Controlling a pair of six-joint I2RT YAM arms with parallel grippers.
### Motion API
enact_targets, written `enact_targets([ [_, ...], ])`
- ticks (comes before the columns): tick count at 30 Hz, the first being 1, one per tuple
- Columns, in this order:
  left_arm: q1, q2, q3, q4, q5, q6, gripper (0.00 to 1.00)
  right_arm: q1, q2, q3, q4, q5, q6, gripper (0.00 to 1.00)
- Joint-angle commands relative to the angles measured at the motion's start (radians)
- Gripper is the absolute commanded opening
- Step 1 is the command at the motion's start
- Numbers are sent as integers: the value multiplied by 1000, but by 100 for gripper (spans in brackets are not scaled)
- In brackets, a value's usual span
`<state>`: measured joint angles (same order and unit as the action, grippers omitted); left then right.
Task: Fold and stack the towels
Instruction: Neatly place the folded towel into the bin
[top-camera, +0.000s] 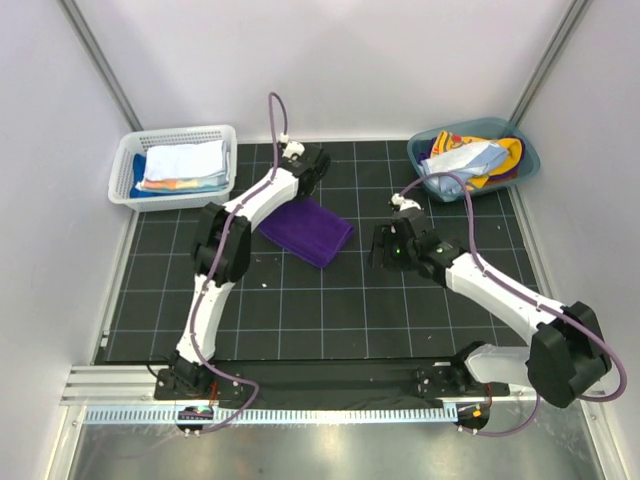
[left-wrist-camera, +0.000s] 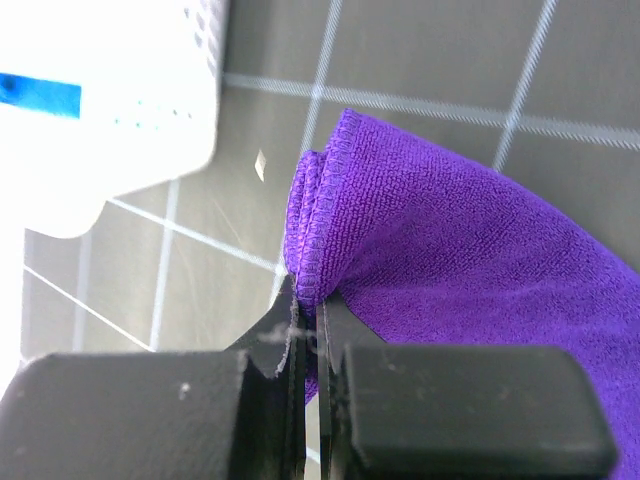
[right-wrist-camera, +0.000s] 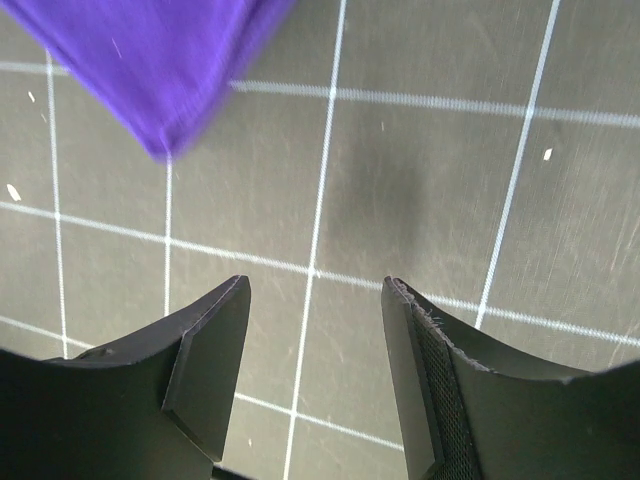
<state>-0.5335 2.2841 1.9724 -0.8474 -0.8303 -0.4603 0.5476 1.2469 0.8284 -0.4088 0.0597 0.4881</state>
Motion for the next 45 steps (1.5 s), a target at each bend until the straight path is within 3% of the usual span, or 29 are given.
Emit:
enact_targets([
  [1, 12, 58, 155, -64, -203, 102, 0, -3, -44, -38, 33, -40, -9, 63],
  [13, 78, 117, 433, 99, -279, 388, 0, -2, -112, -124, 50, -104, -37, 63],
  [22, 211, 92, 387, 232, -224, 494, 0, 3, -101, -127, 51, -120, -37, 63],
  [35, 388, 72, 323, 398, -72, 520, 0, 32, -112, -132, 51, -120, -39, 63],
  [45, 458, 60, 281, 495, 5, 531, 0, 49, -101, -137, 51, -120, -39, 63],
])
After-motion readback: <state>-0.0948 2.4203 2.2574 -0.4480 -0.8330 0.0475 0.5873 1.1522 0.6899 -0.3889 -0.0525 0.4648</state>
